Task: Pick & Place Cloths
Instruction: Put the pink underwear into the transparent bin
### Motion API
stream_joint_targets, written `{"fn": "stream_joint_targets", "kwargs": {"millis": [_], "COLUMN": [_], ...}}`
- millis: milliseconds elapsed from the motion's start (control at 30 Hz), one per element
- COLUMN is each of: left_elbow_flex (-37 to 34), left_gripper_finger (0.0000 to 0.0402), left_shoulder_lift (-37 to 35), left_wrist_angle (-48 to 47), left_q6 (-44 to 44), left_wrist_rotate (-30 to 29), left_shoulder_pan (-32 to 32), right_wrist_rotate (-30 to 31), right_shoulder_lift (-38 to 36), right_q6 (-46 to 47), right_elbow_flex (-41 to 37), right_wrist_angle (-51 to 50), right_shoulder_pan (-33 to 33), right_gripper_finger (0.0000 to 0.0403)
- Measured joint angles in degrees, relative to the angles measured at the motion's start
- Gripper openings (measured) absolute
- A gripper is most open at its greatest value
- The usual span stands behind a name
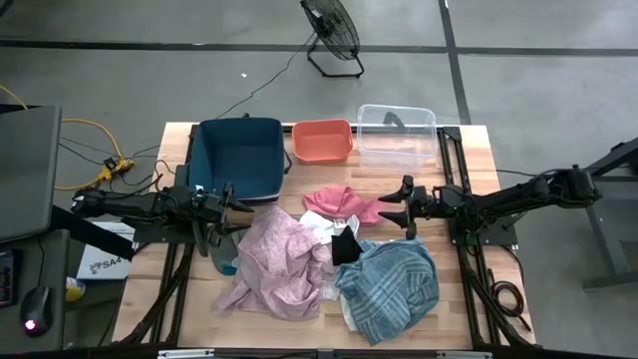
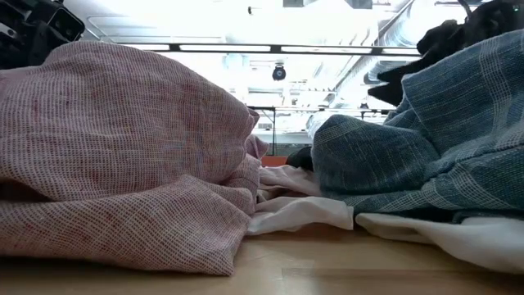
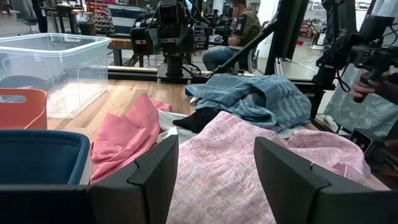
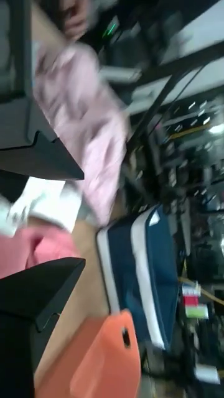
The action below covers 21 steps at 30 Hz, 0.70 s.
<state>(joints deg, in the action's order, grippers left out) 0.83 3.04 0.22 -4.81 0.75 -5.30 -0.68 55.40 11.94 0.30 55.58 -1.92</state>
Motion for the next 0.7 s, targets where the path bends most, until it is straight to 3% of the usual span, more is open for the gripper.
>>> {"fn": "stream_joint_targets", "kwargs": {"millis": [100,267,500,700], "left_elbow_flex": [0.0,0.0,0.0,0.0], "left_gripper_finger": [0.0207,0.0207,0.0207,0.0207], "left_shoulder_lift": [0.0,0.0,0.0,0.0], "left_wrist_angle": [0.0,-0.1,-0.1,-0.1], "left_q6": [0.0,0.0,0.0,0.0], "left_wrist_rotate": [0.0,0.0,0.0,0.0], "left_shoulder_pan": [0.0,0.0,0.0,0.0], "right_wrist_rotate": [-0.2,9.2,10.2,11.0], "right_shoulder_lift": [0.0,0.0,1.3,2.3], "right_q6": [6.0,5.0,-6.1,-7.7], "right_elbow_flex": [0.0,3.1,18.1,26.4], "right_wrist_angle": [2.0,-0.2,-29.2,-47.7], "right_shoulder_pan": [0.1,0.0,0.1,-0.4], "right_gripper_finger": [0.0205,0.0205,0.0205,0.0205]}}
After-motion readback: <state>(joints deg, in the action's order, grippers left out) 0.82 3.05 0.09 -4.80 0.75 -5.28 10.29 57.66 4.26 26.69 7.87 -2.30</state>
